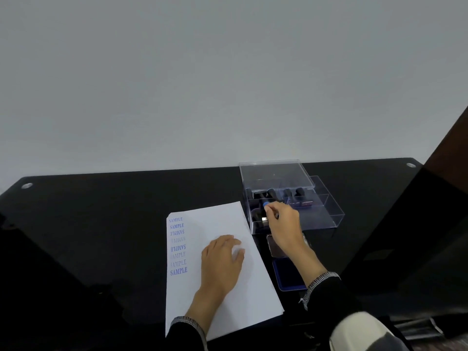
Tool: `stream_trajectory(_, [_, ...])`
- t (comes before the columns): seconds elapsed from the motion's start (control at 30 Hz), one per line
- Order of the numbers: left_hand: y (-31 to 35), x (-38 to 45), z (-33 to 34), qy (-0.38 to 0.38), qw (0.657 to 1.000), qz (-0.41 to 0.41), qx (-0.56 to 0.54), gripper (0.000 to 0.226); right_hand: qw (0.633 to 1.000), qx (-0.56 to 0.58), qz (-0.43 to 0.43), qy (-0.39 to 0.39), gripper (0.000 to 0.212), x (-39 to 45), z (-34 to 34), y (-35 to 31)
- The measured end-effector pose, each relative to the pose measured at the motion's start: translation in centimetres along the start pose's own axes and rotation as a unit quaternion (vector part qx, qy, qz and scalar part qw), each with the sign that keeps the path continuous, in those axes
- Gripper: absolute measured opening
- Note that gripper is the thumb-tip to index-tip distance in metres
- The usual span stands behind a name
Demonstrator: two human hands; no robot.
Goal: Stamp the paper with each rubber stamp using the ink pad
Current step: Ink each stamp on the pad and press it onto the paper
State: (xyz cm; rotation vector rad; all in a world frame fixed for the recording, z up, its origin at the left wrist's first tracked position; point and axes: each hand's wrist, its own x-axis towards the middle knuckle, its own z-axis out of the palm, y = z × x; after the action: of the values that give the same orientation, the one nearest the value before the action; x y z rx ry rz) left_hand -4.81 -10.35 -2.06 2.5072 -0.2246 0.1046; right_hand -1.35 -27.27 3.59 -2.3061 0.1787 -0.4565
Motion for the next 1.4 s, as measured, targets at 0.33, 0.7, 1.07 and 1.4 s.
stream_trajectory(0.33, [0.2, 5.7, -1.2, -0.054, 0.978, 0.015, -0.201, 0.054, 0.987, -0.162, -0.004, -0.018, 0.022, 6.7, -0.9, -0.4])
stream_trajectory(0.7, [2.3, 15.4, 0.5, -0.027, 0.972, 0.034, -0.232, 0.033, 0.926, -0.352, 0.085, -0.111, 0.025, 12.0, 1.1, 0.7])
stream_trajectory(1.07, [3.0, 16.9, 1.7, 0.048, 0.967, 0.054, -0.244, 0.019, 0.987, -0.021, 0.153, -0.052, 0.02, 12.8, 0.4, 2.1])
stream_trajectory(1.4, [3.8, 8.1, 1.0, 0.062, 0.971, 0.088, -0.213, 0.02, 0.949, 0.265, 0.168, 0.017, 0.015, 6.4, -3.2, 1.8])
